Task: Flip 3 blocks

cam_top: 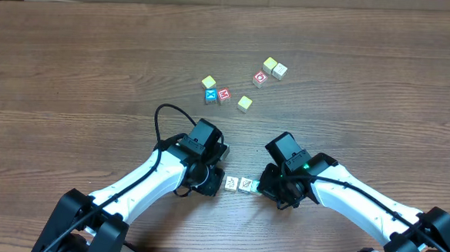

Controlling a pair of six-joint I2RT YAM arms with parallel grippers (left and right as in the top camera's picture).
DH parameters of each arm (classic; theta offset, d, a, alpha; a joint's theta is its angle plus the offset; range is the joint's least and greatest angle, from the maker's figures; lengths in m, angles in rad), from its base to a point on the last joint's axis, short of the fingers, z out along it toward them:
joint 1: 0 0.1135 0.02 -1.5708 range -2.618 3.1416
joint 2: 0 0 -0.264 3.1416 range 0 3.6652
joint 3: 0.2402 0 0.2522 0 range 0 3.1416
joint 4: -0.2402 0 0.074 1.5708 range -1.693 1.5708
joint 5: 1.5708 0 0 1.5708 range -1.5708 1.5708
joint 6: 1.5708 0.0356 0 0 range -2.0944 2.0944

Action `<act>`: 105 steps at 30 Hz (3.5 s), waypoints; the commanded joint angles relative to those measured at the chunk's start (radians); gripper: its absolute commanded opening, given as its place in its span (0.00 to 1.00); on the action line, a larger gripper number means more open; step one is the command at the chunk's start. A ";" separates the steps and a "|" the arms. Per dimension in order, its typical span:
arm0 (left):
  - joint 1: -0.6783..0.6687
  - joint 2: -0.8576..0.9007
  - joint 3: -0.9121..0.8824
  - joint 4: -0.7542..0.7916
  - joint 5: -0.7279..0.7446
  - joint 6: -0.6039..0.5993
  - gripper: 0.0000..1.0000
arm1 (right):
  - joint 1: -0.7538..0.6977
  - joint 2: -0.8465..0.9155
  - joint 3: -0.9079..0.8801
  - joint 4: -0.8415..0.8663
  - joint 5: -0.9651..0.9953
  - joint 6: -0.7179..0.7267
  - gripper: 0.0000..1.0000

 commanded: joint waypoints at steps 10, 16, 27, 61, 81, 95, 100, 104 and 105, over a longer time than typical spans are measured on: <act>0.003 -0.011 -0.008 0.059 0.098 0.020 0.04 | 0.003 0.006 -0.001 0.005 -0.008 -0.112 0.04; 0.003 -0.009 -0.008 0.045 0.098 0.005 0.04 | 0.003 0.006 -0.001 0.005 -0.011 -0.182 0.04; 0.003 0.063 -0.008 0.063 0.099 -0.080 0.04 | 0.003 0.006 -0.001 0.008 -0.031 -0.254 0.04; 0.004 0.092 -0.008 0.172 0.083 -0.138 0.04 | 0.003 0.006 -0.001 0.003 -0.056 -0.262 0.04; 0.004 0.093 -0.008 0.201 0.037 -0.114 0.04 | 0.009 0.006 -0.001 0.004 -0.103 -0.162 0.04; 0.004 0.093 -0.008 0.202 0.036 -0.112 0.04 | 0.078 0.006 -0.001 0.004 -0.098 -0.042 0.04; 0.004 0.093 -0.008 0.214 0.034 -0.080 0.04 | 0.078 0.006 -0.001 0.003 -0.098 -0.019 0.04; 0.004 0.093 -0.008 0.219 0.034 -0.080 0.04 | 0.078 0.006 -0.001 0.004 -0.097 0.011 0.04; 0.004 0.093 -0.008 0.218 0.034 -0.079 0.04 | 0.078 0.006 -0.001 0.004 -0.098 0.018 0.04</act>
